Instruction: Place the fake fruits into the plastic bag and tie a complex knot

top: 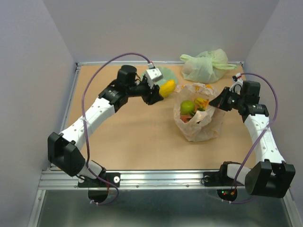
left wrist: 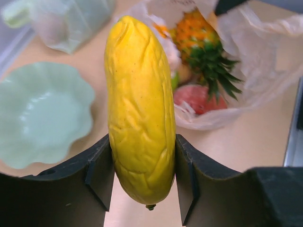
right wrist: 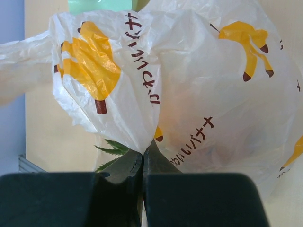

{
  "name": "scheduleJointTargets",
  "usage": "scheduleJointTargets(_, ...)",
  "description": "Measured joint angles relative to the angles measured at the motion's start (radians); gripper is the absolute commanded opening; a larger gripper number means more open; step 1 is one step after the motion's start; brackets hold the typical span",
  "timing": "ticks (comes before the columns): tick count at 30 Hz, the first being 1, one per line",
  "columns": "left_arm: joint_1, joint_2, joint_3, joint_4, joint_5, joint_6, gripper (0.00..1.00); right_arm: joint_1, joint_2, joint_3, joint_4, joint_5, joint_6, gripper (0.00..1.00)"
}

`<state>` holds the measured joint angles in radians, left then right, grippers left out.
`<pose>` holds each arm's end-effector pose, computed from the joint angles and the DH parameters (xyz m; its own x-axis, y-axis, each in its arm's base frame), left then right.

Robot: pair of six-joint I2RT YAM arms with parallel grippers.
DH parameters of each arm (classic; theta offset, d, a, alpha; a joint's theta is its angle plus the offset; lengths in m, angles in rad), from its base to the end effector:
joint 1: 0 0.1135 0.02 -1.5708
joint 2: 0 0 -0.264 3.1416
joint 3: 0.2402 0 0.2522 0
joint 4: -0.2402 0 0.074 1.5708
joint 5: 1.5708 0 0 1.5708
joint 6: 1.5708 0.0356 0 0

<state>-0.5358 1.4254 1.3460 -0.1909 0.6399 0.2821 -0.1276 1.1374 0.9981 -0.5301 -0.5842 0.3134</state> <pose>0.2725 -0.1865 0.3877 0.0312 0.2412 -0.9700 0.9325 0.3424 0.1151 0.2419 -0.0112 0.3142 -0.6850 0.3472 -0.6405 -0.1174 0.8151 0.5673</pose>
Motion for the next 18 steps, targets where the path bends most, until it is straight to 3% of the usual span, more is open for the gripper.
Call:
scheduleJointTargets(5,-0.2,0.044,-0.03,-0.087,-0.048,0.013,0.3,0.0,-0.001,0.0,0.004,-0.014,0.004,0.0)
scheduleJointTargets(8,-0.29,0.144,0.064,-0.169,-0.069,0.01,0.3,0.0,-0.01,0.0,0.008,-0.03,0.004,0.0)
scheduleJointTargets(14,-0.291,0.429,0.382,-0.243,-0.123,-0.015,0.31,0.0,-0.04,0.0,0.014,-0.046,0.003,0.0)
scheduleJointTargets(18,-0.279,0.531,0.475,-0.28,-0.132,-0.043,0.41,0.0,-0.059,0.0,0.015,-0.054,0.002,0.0)
